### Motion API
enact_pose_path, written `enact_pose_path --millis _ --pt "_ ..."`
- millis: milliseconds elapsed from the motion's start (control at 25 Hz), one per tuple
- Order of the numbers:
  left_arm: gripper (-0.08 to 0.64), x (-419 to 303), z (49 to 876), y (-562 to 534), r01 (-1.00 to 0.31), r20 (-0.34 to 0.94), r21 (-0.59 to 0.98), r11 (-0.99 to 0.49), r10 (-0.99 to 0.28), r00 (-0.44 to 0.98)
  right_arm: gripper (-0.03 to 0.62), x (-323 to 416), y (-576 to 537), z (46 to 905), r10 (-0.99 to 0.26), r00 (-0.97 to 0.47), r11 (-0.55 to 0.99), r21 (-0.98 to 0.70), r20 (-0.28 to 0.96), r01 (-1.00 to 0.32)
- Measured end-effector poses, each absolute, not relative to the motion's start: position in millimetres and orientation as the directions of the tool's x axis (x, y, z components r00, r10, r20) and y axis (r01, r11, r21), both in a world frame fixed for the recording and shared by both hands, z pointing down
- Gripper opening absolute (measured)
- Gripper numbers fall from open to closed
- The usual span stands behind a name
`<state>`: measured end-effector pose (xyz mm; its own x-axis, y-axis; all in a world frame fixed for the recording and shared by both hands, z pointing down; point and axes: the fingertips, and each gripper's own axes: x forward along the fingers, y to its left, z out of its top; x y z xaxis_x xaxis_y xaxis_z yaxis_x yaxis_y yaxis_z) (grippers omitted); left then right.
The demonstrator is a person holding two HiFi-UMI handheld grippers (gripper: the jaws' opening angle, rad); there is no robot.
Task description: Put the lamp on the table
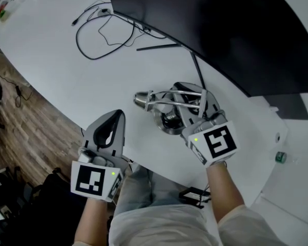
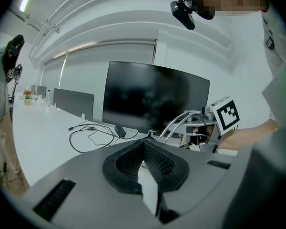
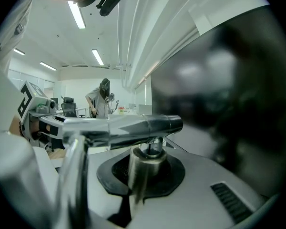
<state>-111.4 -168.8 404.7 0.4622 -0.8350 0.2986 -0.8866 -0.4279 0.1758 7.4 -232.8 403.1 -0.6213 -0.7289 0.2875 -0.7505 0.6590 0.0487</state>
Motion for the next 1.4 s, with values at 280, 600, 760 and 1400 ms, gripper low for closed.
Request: enact_pose_path --millis 280,600,760,1400 --pt "0.002 -111 409 -169 -0.884 0.306 0.188 -0.428 -0.83 0.467 0.029 8 -237 410 -0.728 -0.617 0.656 0.044 0.297 -0.753" --pt "0.002 -112 411 -171 -0.882 0.306 0.184 -0.434 -0.827 0.471 0.031 5 -239 414 -0.73 -0.611 0.653 0.046 0.306 -0.756" --pt "0.002 -111 411 -173 -0.88 0.302 0.183 -0.439 -0.827 0.475 0.031 4 -239 414 -0.729 -0.613 0.656 0.056 0.305 -0.753" --pt "0.002 -107 416 -166 -0.876 0.31 0.202 -0.438 -0.82 0.481 0.032 -1 -226 416 -0.744 -0.609 0.655 0.12 0.275 -0.746"
